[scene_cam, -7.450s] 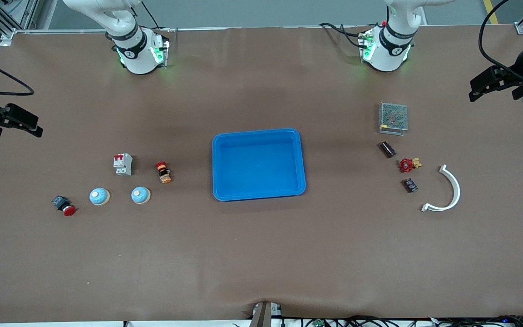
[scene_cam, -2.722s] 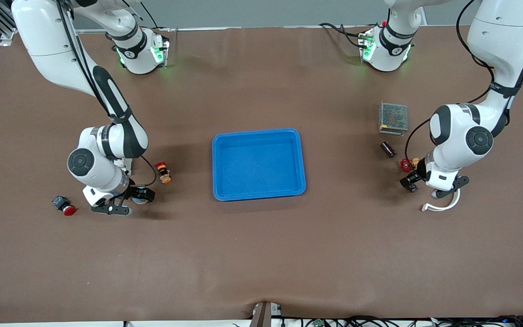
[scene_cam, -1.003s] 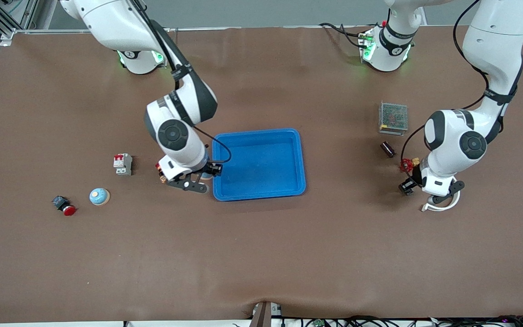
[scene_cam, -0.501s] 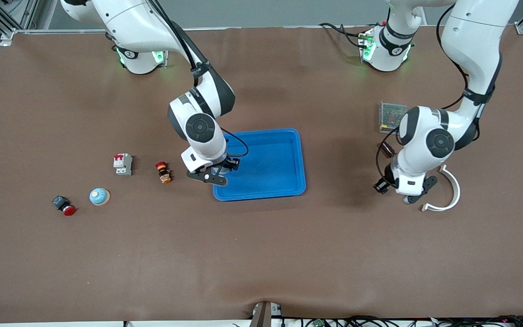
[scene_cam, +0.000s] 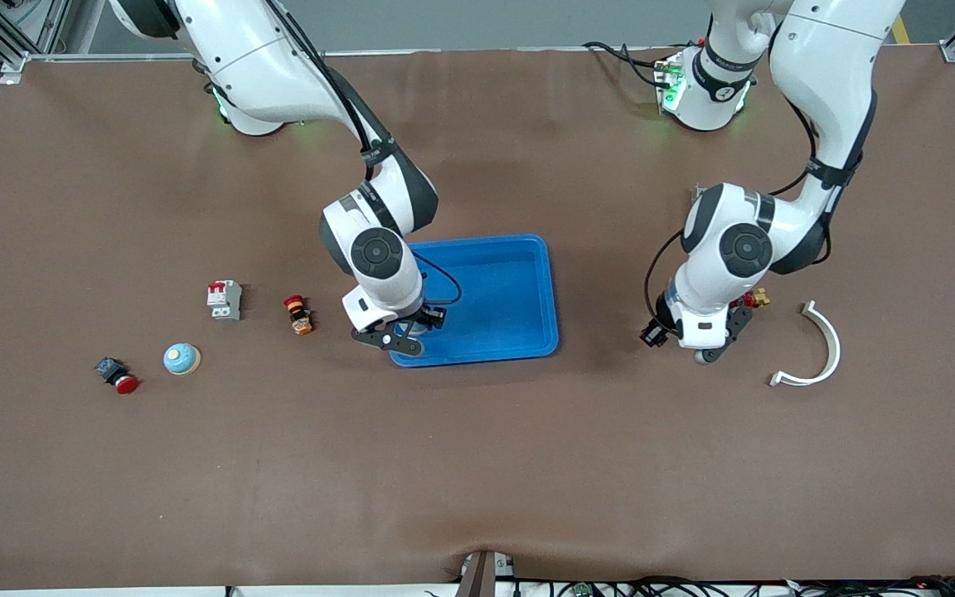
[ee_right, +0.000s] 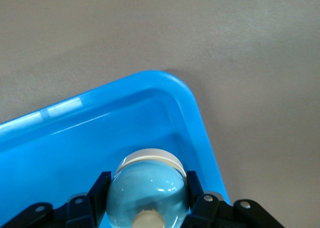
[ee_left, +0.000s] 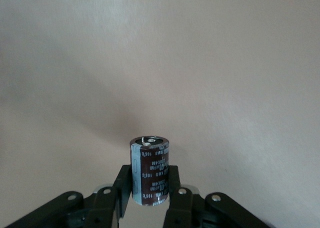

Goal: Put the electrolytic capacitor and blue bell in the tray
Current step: 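Carry the bell with the right gripper while the left gripper carries the capacitor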

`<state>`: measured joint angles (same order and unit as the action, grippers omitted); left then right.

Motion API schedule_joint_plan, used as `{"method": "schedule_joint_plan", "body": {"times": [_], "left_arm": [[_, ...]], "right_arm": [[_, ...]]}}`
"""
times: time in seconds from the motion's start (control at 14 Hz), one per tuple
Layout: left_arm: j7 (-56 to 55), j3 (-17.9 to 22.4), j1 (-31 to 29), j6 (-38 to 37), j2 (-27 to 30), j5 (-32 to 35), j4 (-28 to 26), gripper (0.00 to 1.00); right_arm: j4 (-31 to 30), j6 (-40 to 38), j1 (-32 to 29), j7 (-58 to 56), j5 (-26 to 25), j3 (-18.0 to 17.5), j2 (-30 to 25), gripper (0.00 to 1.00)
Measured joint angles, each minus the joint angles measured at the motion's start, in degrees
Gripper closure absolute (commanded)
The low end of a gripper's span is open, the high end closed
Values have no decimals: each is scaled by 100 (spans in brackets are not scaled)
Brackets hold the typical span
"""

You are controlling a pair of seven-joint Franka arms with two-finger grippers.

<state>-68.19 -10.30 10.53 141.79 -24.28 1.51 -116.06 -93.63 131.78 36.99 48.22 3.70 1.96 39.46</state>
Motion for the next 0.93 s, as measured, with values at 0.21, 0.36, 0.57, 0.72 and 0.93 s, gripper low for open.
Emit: {"method": "schedule_joint_plan", "body": {"times": [0.21,0.36,0.57,0.72,0.93], "left_arm": [[-631,-14,384,-344,1,0,213,100],[-1052,-18,603,-365,0,0,257,100],[-1601,-24,911,-368,0,0,311,100],[-1944,-29,1131,-368,-2,0,341,100],[-2494,-31,1397,-369,-75,0,494,100]], "right_arm": [[176,0,3,8,-1,0,179,100],[250,0,6,26,-1,0,263,100],[301,37,25,46,-2,0,317,100],[306,41,38,78,-2,-1,321,100],[308,121,42,103,-2,-1,345,100]]}}
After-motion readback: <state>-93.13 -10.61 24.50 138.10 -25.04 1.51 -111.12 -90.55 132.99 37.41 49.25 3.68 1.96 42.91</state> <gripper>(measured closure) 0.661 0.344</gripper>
